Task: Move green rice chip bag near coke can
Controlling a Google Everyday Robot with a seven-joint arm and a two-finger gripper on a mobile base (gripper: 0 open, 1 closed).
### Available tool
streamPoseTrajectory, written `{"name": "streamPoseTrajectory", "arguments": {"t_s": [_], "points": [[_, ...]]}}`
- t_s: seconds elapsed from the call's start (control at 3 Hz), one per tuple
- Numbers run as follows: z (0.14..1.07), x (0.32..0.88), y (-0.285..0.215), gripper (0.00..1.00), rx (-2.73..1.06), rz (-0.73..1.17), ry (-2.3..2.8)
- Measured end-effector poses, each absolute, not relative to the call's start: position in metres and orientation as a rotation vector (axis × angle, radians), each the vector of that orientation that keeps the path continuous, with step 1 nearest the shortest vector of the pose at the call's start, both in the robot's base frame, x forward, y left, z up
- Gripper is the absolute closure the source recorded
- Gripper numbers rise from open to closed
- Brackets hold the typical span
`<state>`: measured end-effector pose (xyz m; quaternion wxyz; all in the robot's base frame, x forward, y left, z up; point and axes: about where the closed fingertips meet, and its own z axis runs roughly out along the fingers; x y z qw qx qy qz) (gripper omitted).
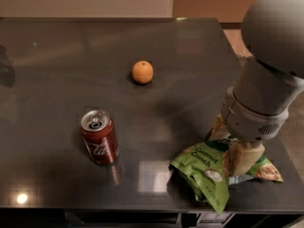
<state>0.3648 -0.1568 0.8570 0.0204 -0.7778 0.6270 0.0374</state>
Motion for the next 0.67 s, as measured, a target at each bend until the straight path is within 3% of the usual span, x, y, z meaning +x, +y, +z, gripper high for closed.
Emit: {"name": "streamPoseTrajectory", "arguments": {"t_s": [0.33,0.67], "points": [[0.87,0.375,-0.136,1.0,-2.401,0.111,1.94],[0.876,0.384,-0.118,1.0,-2.382,0.101,1.944]]}}
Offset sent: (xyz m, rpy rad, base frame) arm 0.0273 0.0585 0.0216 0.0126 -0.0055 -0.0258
